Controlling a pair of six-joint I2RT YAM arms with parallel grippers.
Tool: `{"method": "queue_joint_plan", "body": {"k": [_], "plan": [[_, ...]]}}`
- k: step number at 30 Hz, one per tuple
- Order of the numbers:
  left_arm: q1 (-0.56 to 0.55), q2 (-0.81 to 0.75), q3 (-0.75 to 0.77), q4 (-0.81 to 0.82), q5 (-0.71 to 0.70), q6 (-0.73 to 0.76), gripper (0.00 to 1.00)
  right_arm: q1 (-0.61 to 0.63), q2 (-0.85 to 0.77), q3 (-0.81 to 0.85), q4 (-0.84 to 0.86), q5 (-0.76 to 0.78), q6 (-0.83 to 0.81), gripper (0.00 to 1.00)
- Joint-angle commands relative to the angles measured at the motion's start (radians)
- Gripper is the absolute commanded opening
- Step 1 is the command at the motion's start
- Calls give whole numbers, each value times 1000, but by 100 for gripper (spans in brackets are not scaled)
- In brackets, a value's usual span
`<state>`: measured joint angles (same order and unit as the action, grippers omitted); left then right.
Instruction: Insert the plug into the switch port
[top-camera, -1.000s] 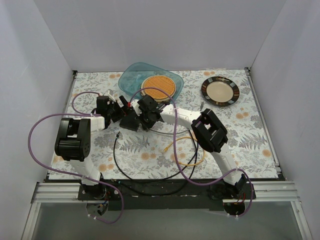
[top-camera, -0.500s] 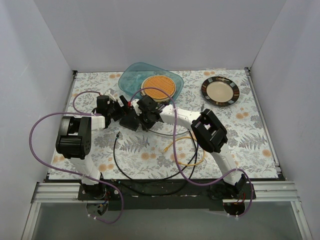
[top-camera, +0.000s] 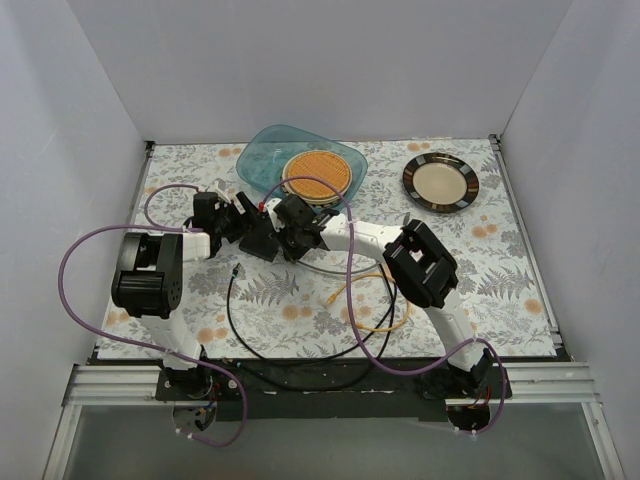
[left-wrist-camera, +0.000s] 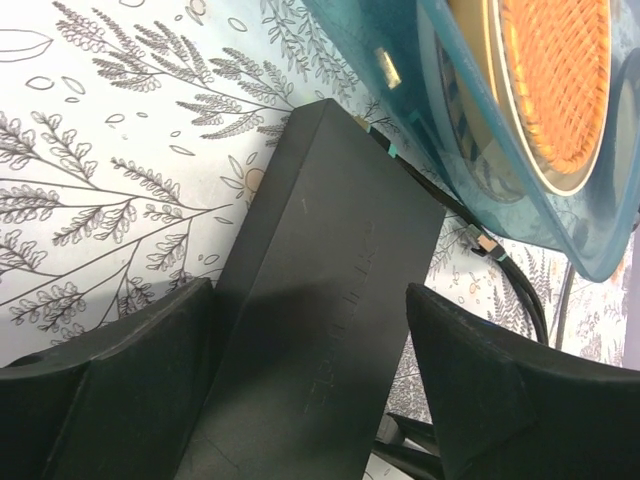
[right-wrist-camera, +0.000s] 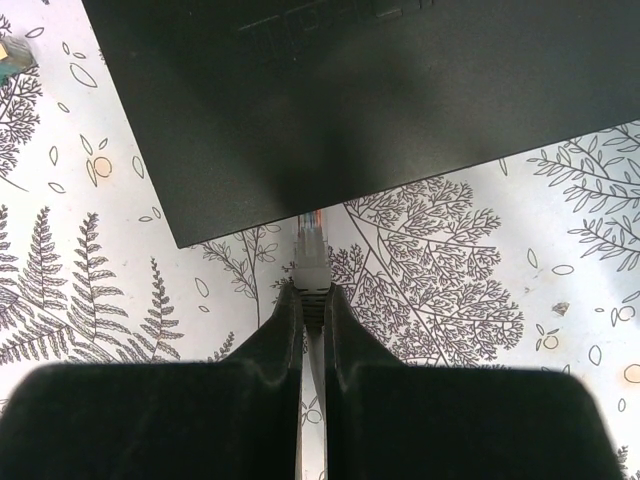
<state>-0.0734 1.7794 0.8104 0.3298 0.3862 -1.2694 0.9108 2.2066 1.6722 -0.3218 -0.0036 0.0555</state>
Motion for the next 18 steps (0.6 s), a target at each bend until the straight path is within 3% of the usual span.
{"method": "queue_joint_plan", "body": {"k": [1, 18], "plan": [[-32, 0, -50, -124, 95, -42, 73, 10, -47, -8, 170, 31, 12, 1], [-68, 11, -89, -149, 82, -50, 65, 11, -25, 60, 176, 60, 33, 1]]}}
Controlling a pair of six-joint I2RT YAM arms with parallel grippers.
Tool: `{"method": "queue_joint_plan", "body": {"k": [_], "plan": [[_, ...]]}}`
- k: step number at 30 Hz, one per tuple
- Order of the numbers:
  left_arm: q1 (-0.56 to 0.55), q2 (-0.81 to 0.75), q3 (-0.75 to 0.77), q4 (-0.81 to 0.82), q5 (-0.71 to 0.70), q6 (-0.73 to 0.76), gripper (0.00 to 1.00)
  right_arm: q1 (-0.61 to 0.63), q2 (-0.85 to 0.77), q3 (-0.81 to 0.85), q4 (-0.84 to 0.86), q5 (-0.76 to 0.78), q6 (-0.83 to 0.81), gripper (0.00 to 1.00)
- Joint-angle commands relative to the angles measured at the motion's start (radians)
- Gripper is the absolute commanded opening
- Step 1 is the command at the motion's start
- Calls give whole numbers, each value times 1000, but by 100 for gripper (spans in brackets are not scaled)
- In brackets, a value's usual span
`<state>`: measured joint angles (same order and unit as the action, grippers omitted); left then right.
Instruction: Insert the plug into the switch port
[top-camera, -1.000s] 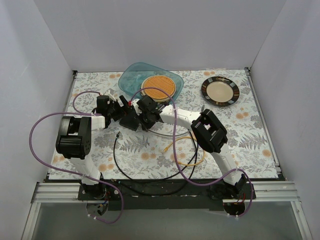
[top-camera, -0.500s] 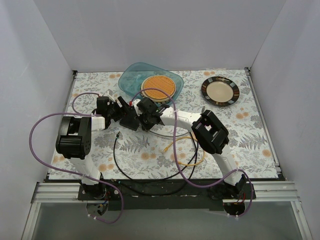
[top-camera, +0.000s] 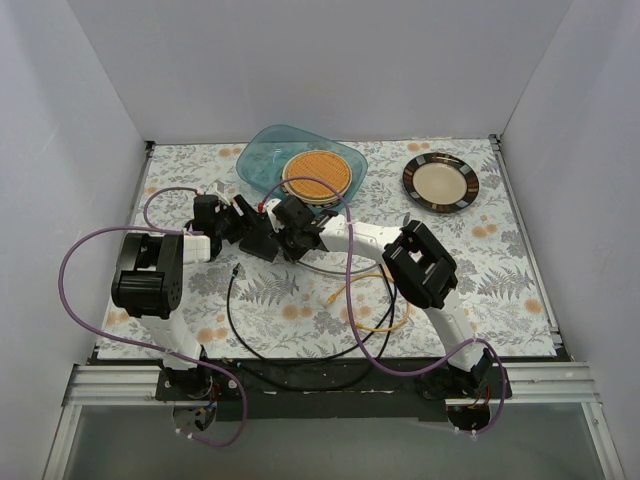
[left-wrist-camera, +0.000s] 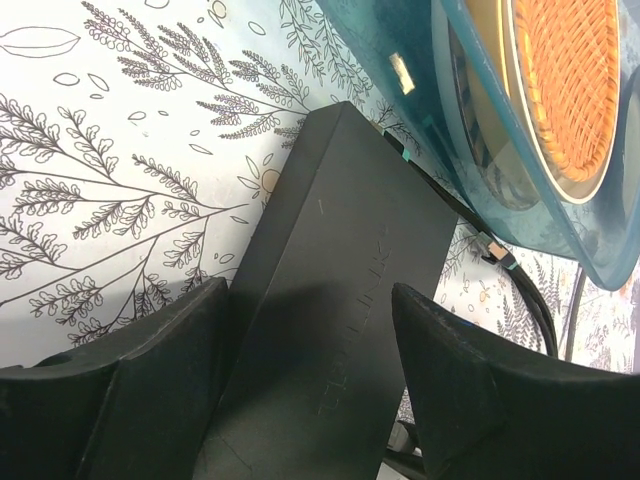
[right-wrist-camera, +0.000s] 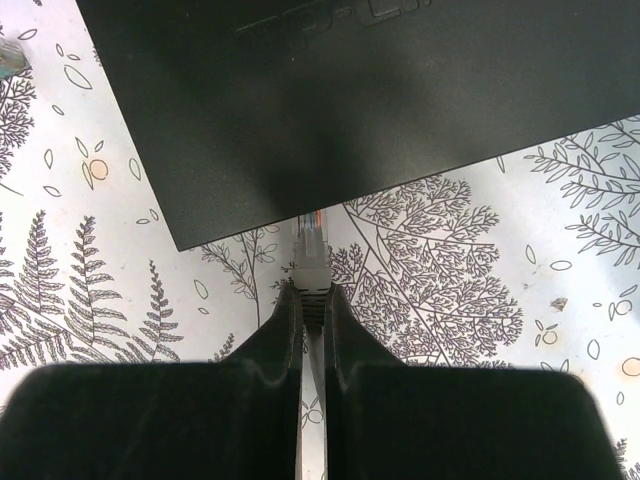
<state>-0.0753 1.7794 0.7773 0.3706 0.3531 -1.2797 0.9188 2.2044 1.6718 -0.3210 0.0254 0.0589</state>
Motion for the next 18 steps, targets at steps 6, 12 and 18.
{"method": "queue_joint_plan", "body": {"k": [6, 12, 18], "plan": [[-70, -21, -95, -205, 69, -62, 61, 5, -32, 60, 204, 47, 70, 1], [-72, -37, -128, -179, 76, -56, 60, 11, -29, 74, 212, 28, 71, 1], [-90, -46, -115, -157, 110, -20, 60, 12, 3, 138, 149, -65, 10, 1]]}}
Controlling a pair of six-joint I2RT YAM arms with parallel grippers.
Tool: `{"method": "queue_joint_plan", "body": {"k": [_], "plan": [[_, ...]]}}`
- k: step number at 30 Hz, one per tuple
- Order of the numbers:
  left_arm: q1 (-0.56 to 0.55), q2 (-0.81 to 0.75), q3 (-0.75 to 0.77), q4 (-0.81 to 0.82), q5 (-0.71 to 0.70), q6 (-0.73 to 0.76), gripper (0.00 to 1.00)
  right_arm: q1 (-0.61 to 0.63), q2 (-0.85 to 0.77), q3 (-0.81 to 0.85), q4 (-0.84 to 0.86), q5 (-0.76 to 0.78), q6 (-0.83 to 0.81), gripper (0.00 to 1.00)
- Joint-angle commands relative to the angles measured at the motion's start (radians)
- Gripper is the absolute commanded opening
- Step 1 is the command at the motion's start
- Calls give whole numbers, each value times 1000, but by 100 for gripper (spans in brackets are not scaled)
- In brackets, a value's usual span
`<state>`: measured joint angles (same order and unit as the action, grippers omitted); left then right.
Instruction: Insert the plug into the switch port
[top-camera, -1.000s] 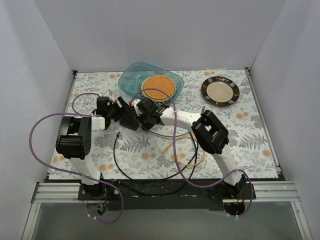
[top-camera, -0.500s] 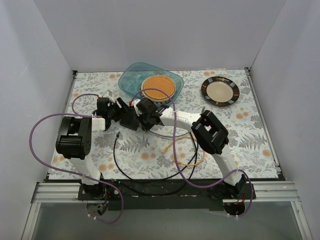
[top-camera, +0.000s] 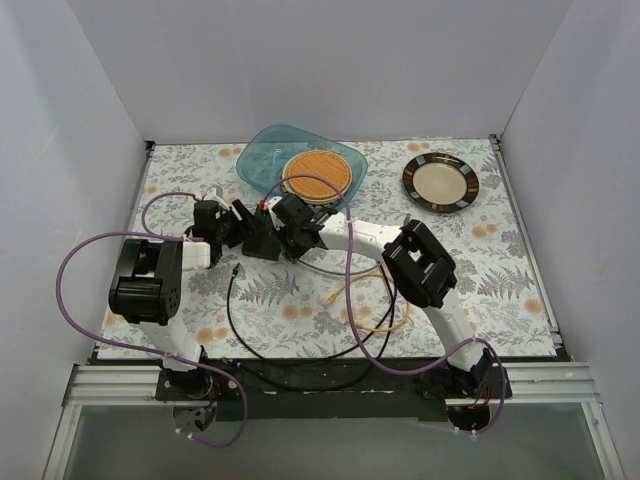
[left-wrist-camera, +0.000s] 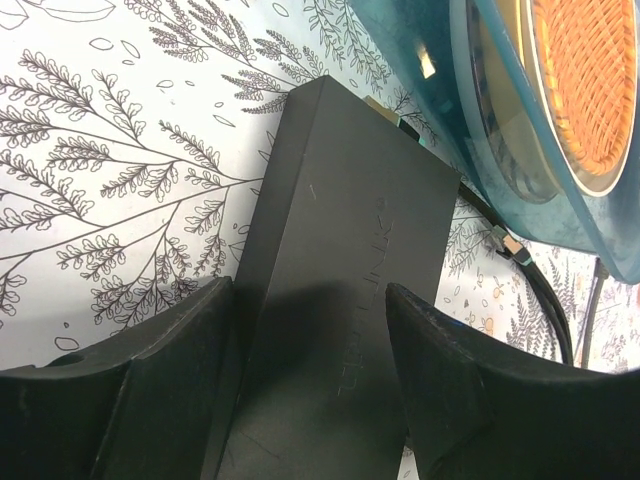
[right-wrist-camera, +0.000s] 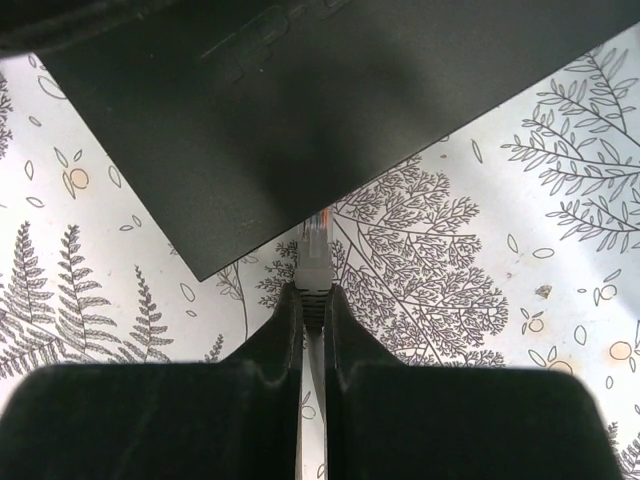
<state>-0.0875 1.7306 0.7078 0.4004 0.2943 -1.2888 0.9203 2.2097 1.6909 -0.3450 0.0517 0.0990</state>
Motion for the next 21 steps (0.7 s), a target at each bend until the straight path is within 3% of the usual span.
{"method": "queue_joint_plan", "body": {"k": [1, 21], "plan": [[-81, 3, -42, -186, 172, -9, 60, 12, 4, 127, 161, -101, -38, 1], [-103, -5, -28, -179, 190, -43, 61, 12, 80, 219, 3, -110, -65, 1]]}}
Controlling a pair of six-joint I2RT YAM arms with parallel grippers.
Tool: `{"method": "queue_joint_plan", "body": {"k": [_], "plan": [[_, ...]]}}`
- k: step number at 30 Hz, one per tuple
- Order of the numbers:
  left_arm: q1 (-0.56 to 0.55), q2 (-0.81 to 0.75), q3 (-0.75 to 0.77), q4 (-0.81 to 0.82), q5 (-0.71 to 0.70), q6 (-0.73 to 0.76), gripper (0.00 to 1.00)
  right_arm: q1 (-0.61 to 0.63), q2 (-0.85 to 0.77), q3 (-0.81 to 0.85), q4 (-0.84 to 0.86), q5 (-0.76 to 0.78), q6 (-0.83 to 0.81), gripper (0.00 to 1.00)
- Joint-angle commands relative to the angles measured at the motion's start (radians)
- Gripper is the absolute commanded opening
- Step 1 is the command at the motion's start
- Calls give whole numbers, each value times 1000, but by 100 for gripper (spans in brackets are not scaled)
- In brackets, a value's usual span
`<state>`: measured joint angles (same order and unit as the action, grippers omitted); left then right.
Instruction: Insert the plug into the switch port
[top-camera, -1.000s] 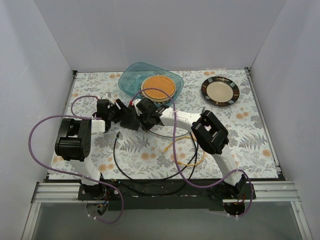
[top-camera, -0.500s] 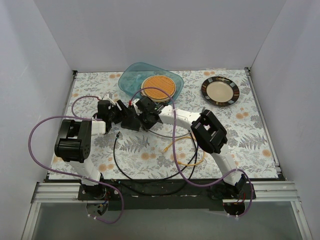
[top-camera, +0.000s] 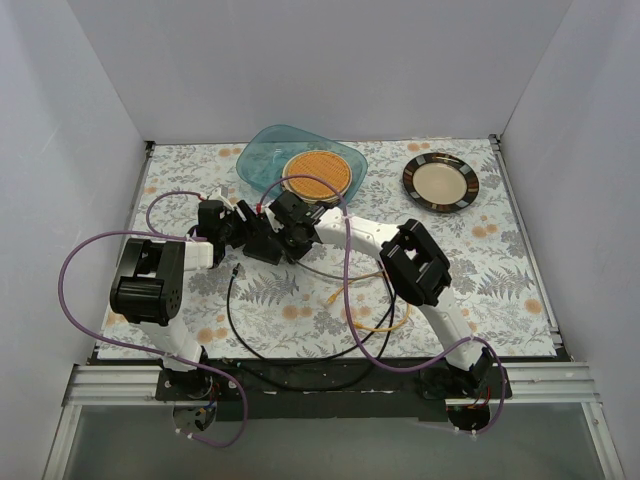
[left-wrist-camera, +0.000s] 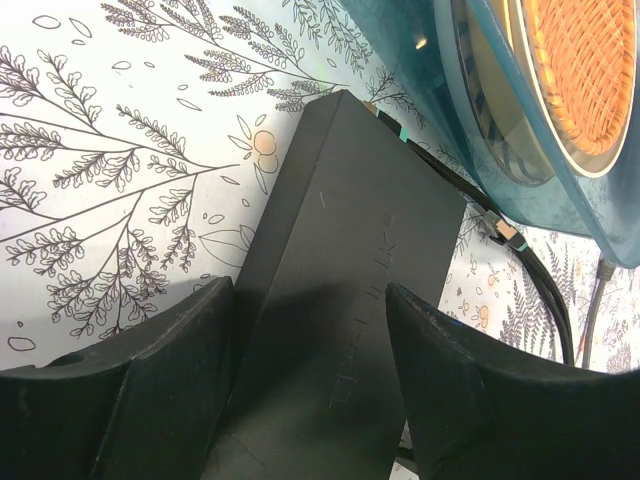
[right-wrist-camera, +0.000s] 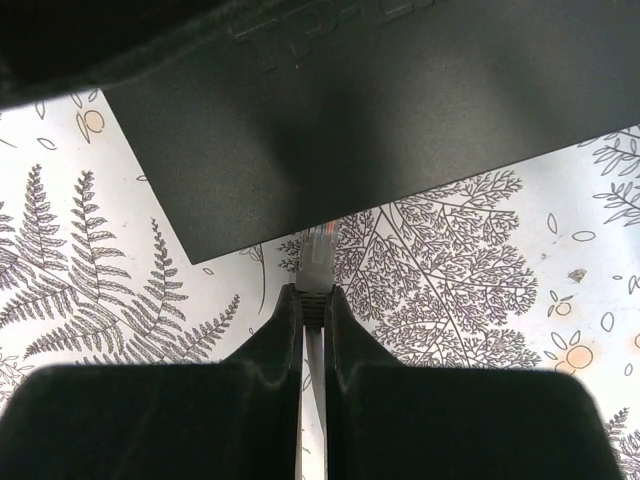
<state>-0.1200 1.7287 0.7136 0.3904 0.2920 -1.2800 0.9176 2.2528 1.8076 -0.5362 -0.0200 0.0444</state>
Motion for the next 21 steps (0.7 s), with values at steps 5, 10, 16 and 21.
{"method": "queue_joint_plan", "body": {"k": [5, 10, 16, 21], "plan": [[-70, -18, -40, -168, 197, -48, 61, 13, 62, 111, 212, -40, -5, 1], [-70, -17, -42, -166, 203, -35, 61, 10, 74, 124, 217, -55, -9, 1], [-70, -15, -39, -166, 185, -18, 64, 9, 41, 96, 186, -70, -40, 1], [-70, -4, -26, -168, 167, 11, 68, 9, -7, 27, 205, -130, -155, 1]]}}
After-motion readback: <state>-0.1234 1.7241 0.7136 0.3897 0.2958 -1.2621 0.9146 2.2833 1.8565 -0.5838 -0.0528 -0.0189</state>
